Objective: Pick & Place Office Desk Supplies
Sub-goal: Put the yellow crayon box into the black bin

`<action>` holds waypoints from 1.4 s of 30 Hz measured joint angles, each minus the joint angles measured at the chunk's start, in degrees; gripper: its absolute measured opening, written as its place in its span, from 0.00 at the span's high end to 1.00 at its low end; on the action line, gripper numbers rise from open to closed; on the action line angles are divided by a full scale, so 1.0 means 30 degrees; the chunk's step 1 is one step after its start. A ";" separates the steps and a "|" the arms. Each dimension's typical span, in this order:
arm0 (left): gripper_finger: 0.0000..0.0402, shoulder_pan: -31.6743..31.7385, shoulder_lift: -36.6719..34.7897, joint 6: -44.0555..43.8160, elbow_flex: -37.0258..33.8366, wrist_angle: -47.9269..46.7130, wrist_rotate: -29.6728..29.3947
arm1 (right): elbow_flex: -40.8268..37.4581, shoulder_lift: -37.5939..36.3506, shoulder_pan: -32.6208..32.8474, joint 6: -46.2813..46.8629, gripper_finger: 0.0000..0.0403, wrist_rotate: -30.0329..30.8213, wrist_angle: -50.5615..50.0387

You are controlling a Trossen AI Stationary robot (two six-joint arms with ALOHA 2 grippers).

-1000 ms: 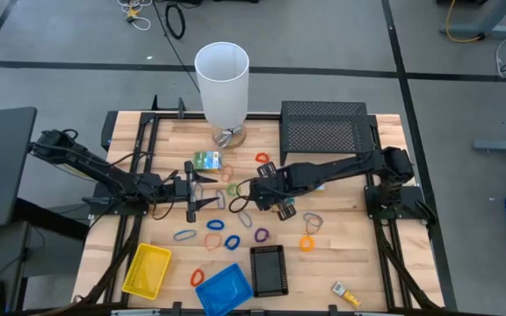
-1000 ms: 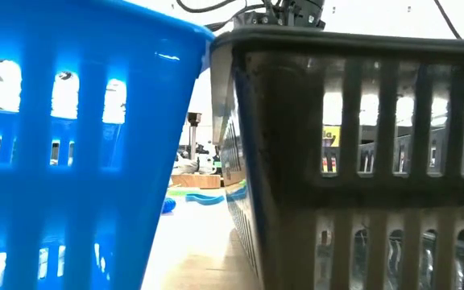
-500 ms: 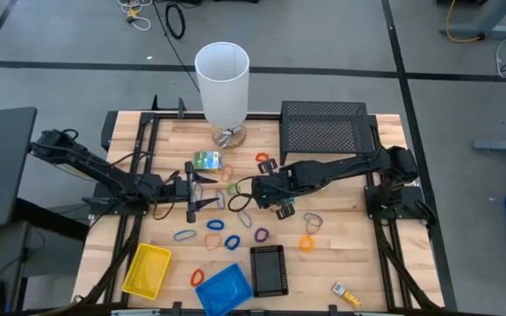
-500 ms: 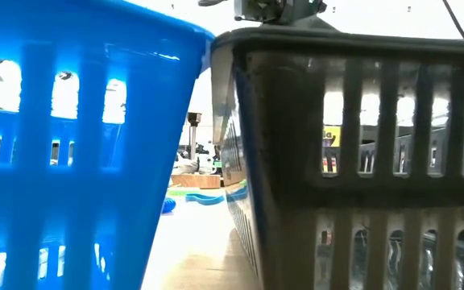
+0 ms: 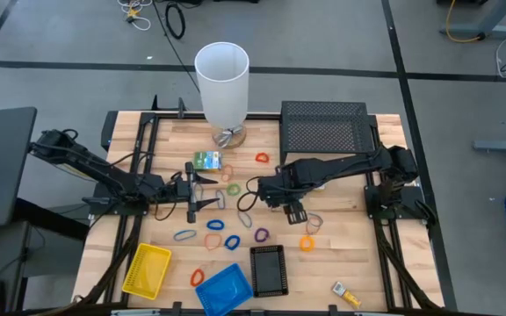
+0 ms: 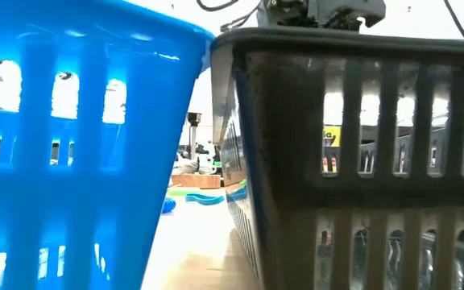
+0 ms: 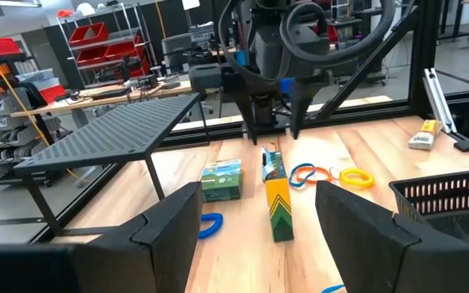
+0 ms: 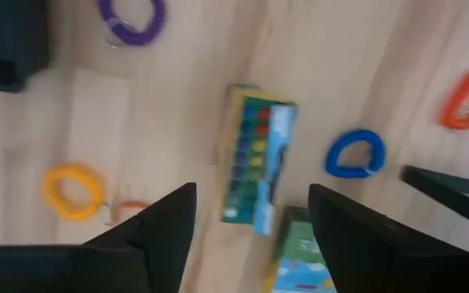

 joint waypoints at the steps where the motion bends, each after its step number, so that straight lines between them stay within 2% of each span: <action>1: 0.39 0.0000 0.0000 -0.0001 0.0000 0.0000 0.0000 | 0.0000 0.0000 0.0000 0.0057 0.39 -0.0288 0.0178; 10: 0.39 0.0000 0.0000 -0.0001 0.0000 -0.0015 0.0000 | -0.0049 0.0117 -0.0535 -0.0076 0.39 -0.1270 0.1459; 16: 0.39 -0.0007 0.0000 -0.0016 0.0000 -0.0141 0.0000 | -0.1969 0.0124 -0.0801 0.0040 0.39 -0.1899 0.2645; 20: 0.39 -0.0007 0.0000 -0.0016 0.0007 -0.0145 0.0000 | -0.2827 0.0015 -0.0809 0.0004 0.39 -0.1578 0.3408; 25: 0.39 -0.0005 0.0000 -0.0018 0.0005 -0.0138 0.0000 | -0.2953 0.0079 -0.0646 -0.0017 0.39 0.0439 0.3274; 27: 0.39 -0.0007 0.0000 -0.0097 0.0007 -0.0138 0.0000 | -0.2731 -0.0060 -0.0541 0.0067 0.39 0.0648 0.2744; 42: 0.39 0.0000 0.0000 -0.0118 0.0007 -0.0134 -0.0007 | -0.2557 -0.0401 -0.0335 0.0700 0.39 0.0222 0.2824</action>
